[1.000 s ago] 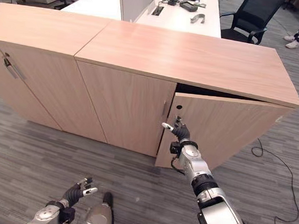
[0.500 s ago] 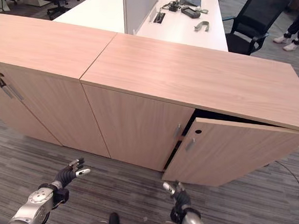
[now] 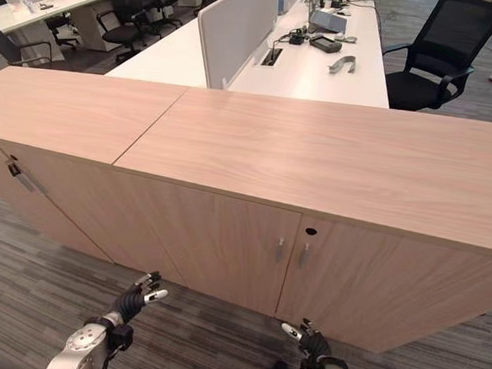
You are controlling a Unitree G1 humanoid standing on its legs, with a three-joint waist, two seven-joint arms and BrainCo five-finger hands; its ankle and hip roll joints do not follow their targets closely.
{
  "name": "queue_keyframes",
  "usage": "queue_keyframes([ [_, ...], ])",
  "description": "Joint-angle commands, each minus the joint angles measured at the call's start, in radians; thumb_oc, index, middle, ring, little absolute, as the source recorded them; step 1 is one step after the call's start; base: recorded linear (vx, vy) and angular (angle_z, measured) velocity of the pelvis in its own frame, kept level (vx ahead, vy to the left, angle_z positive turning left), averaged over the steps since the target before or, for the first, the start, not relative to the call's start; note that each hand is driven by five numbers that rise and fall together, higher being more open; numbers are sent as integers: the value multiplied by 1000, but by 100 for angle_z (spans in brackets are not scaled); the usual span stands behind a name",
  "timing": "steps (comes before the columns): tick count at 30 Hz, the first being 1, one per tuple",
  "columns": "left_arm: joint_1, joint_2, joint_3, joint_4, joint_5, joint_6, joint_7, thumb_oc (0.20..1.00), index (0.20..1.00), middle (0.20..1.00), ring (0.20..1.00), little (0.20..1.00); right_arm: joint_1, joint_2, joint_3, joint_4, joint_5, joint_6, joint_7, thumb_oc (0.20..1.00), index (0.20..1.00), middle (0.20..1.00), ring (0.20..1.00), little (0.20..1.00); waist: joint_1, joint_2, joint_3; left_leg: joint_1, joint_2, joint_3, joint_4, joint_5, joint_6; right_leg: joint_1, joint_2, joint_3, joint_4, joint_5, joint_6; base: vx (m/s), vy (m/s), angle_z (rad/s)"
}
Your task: Put the empty folder in the office cabinet
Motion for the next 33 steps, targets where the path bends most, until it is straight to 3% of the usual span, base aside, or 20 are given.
queue_keyframes([
  [1,-24,53,2,-1,6,-41,-11,1000,1000,1000,1000,1000,-40,24,11,-11,-35,-34,16,1000,1000,1000,1000,1000,-15,-57,29,-44,-31,-20,4,22,-6,139,-100,-33,18,-130,105,10,-40,0],
  [17,-12,45,0,7,25,-33,3,1000,1000,1000,1000,1000,-74,22,-56,158,-18,-42,-31,1000,1000,1000,1000,1000,-25,-45,30,-34,-15,-9,4,19,-13,141,-89,-29,17,-137,99,3,-10,0],
  [33,-87,61,-75,25,90,-33,18,1000,1000,1000,1000,1000,-167,35,-87,165,41,-29,-62,1000,1000,1000,1000,1000,-52,-81,52,-36,-54,77,4,-22,27,39,-155,16,65,-55,157,-22,78,-17],
])
